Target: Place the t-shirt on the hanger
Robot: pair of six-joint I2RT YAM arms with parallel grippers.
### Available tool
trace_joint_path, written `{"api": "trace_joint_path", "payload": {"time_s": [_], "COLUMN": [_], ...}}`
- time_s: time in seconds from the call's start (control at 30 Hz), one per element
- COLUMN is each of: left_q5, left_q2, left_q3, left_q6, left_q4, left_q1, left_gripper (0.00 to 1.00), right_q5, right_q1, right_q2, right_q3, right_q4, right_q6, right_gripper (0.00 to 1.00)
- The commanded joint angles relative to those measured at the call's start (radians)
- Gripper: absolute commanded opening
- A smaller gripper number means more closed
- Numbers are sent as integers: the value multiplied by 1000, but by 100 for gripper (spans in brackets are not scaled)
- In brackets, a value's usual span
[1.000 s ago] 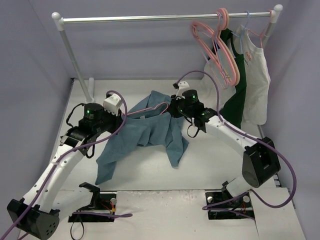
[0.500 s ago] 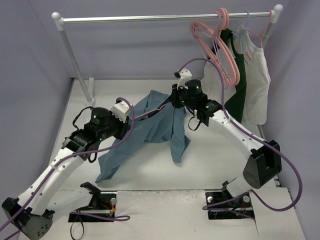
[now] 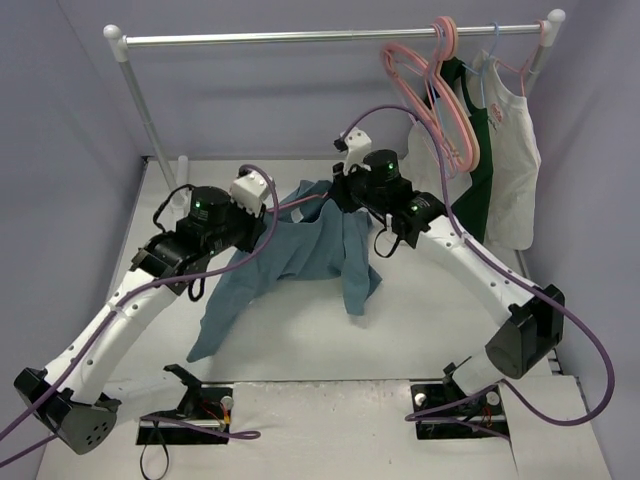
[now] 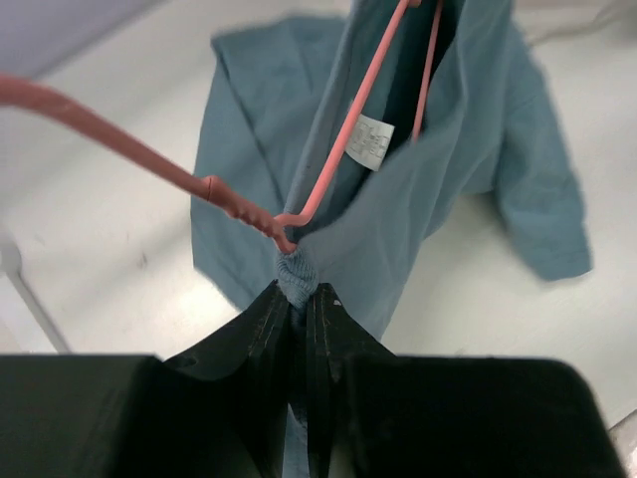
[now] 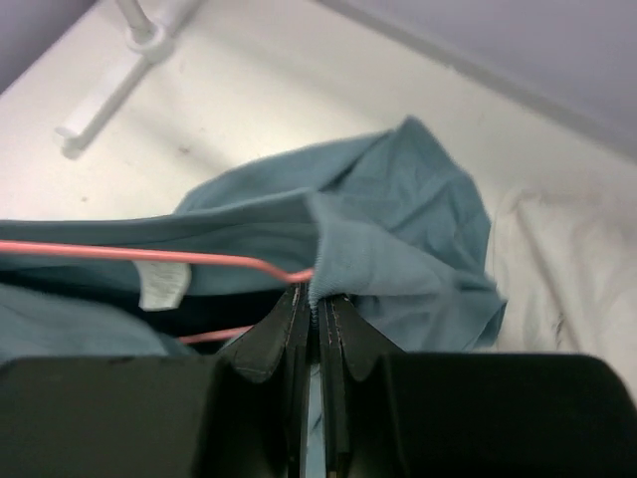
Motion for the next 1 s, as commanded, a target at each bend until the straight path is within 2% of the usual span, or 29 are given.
{"api": "trace_joint_path", "payload": {"time_s": [0.0,0.13,0.23,0.37,0.43,0.6,0.8,0.97], "left_q5": [75,158,210,227,249,260,339,379], "left_q2": [33,100,96,45,19,-15,-45,-85], "left_q3": [192,401,440,327,279,148,58,-14], "left_q6": [-4,29,33,33,35,33,39,41], "left_q4": [94,43,28,72,84,110,100,106], "left_q1": [-12,-26,-32,-34,-34,-32,-34,-34], "left_gripper": [0,0,0,0,0,0,0,0], "right_q5": [-23,-50,-131,-145,-240,-267,-239,-308], "right_q1": [24,37,60,63,64,64,52,49], "right_q2": [-32,-6,-17,-78,-116,-193,-192,-211], "right_q3": [155,407,497,369,306,16,-139,-193], "right_q4": [10,-77,-85,-5,2,110,85,100], "right_q6": [-118,-202,-241,-268,-288,-313,-347,-366], "right_gripper": [2,2,2,3,4,4,3,4]}}
